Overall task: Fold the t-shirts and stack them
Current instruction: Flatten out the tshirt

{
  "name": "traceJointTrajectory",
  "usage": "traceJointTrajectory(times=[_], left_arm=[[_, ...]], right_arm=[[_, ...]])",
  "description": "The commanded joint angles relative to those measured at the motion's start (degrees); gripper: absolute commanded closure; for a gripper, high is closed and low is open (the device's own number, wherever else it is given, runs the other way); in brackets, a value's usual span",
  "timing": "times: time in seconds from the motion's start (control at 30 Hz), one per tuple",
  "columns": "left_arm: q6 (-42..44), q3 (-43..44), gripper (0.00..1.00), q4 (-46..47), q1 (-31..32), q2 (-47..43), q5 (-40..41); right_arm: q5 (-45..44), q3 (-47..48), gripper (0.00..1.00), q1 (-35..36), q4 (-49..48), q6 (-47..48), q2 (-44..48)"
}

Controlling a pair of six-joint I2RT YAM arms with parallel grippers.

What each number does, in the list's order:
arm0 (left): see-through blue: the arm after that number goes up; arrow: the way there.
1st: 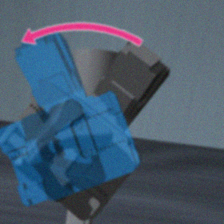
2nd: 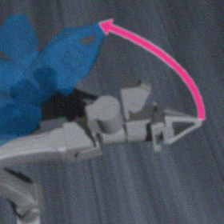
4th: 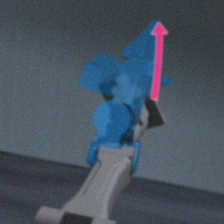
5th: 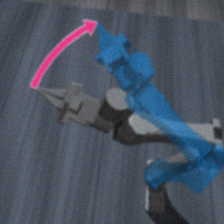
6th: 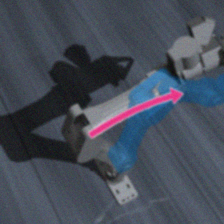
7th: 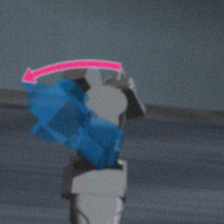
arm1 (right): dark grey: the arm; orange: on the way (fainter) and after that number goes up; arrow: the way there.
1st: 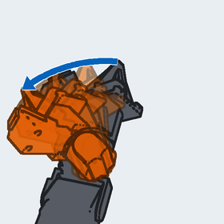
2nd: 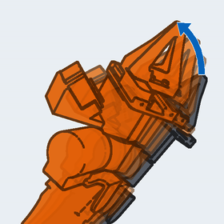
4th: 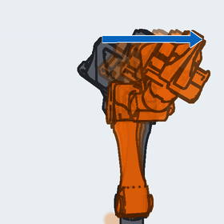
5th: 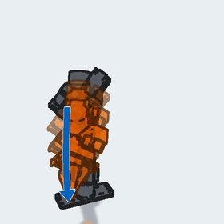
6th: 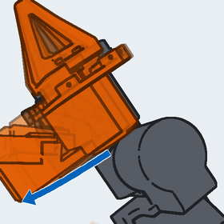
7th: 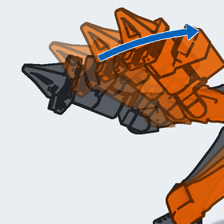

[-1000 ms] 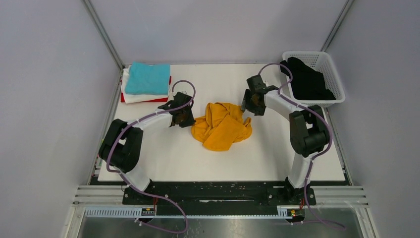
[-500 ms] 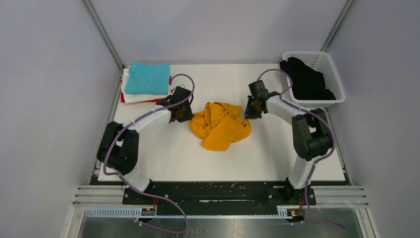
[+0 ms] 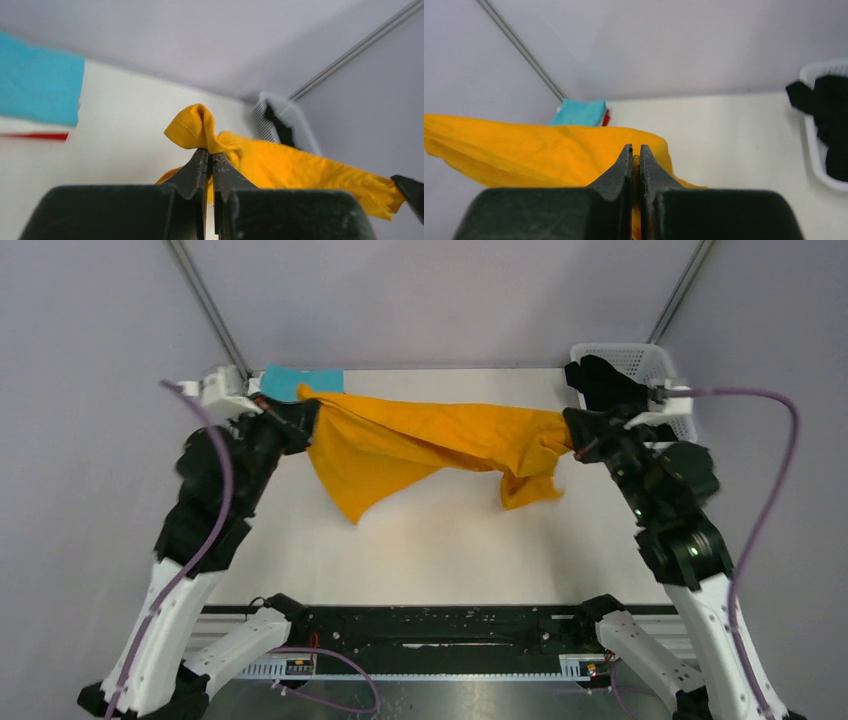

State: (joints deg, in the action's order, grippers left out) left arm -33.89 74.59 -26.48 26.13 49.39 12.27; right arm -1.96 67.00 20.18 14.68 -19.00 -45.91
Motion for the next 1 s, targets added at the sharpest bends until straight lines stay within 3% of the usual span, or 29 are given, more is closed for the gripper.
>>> traceJointTrajectory(times=[0.0,0.17,0.37,0.53,0.7,0.83,0.9,0.97], left_arm=[[3.55,3.63,1.00,-0.21,-0.24,-8.82,2.35],[5.68,7.09,1.00,-0.11,-0.20,-16.90,0.87],[7.52,12.29,1.00,-0.96,-0.25,-18.91,-1.40],[7.85,13.44,1.00,-1.38,-0.23,-16.35,3.86],[7.96,11.20,1.00,-1.76,-0.26,-7.77,17.34],[6.94,8.16,1.00,-2.77,-1.07,4.80,30.63],[4.32,7.15,1.00,-4.56,-4.34,13.80,30.22],[1.37,5.74,1.00,-5.87,-9.76,21.38,24.15]], right_arm=[[1.82,2.82,1.00,-0.15,0.31,4.57,7.68],[1.65,10.88,1.00,-0.08,4.51,5.93,12.40],[4.90,20.84,1.00,-0.15,7.97,7.32,11.91],[-3.24,24.44,1.00,-0.14,10.80,9.02,8.51],[-14.59,22.54,1.00,-0.15,10.35,10.93,1.33],[-26.19,17.63,1.00,-0.21,7.09,12.18,-8.52],[-29.69,15.27,1.00,-0.66,4.29,12.80,-14.62],[-29.26,13.21,1.00,-1.50,2.17,11.77,-21.33]])
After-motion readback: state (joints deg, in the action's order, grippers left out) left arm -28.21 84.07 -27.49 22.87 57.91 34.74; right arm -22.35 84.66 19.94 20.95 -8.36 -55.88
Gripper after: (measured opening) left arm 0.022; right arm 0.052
